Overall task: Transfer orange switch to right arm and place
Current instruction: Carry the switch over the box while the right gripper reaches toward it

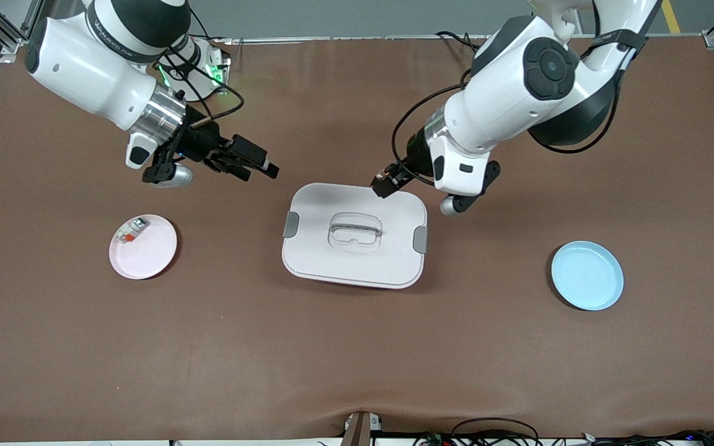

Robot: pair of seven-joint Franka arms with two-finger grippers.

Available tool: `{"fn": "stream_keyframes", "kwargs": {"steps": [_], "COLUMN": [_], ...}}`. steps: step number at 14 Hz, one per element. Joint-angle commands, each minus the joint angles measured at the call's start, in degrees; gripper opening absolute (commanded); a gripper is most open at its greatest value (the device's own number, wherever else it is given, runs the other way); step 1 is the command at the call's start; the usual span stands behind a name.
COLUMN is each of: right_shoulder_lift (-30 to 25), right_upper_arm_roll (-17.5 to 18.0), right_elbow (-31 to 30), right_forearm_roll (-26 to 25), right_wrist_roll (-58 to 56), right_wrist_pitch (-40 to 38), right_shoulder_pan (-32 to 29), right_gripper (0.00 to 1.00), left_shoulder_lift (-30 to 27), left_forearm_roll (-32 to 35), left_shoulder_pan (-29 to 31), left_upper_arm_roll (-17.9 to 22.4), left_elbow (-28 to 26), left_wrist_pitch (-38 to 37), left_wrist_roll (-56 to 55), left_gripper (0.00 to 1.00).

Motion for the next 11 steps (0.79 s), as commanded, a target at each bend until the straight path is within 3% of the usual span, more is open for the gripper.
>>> {"fn": "stream_keyframes", "kwargs": {"steps": [1, 6, 11], "right_shoulder_lift": [-1.54, -0.14, 1.0], "right_upper_arm_roll": [-0.52, -0.52, -0.6], "right_elbow": [-1.5, -1.41, -1.5], "right_forearm_roll": [6.19, 6.91, 6.91], "right_wrist_roll": [0.84, 10.06, 9.63], "right_wrist_pitch": [3.07, 15.1, 16.09], "right_shoulder_pan": [1.75, 10.61, 12.74], "right_gripper": [1.0, 1.0, 1.0], "left_shoulder_lift": [1.36, 1.98, 2.51], "left_forearm_roll": [-0.77, -0.77, -0.86], "left_shoulder_pan": [-1.5, -3.87, -4.66], "left_upper_arm_roll": [-0.21, -0.3, -0.3], "left_elbow": [1.46, 1.55, 1.55], "left_wrist_pitch": [2.09, 4.3, 5.88], "left_wrist_roll": [-5.71, -14.86, -17.86], "left_gripper": [0.0, 0.0, 0.0]}}
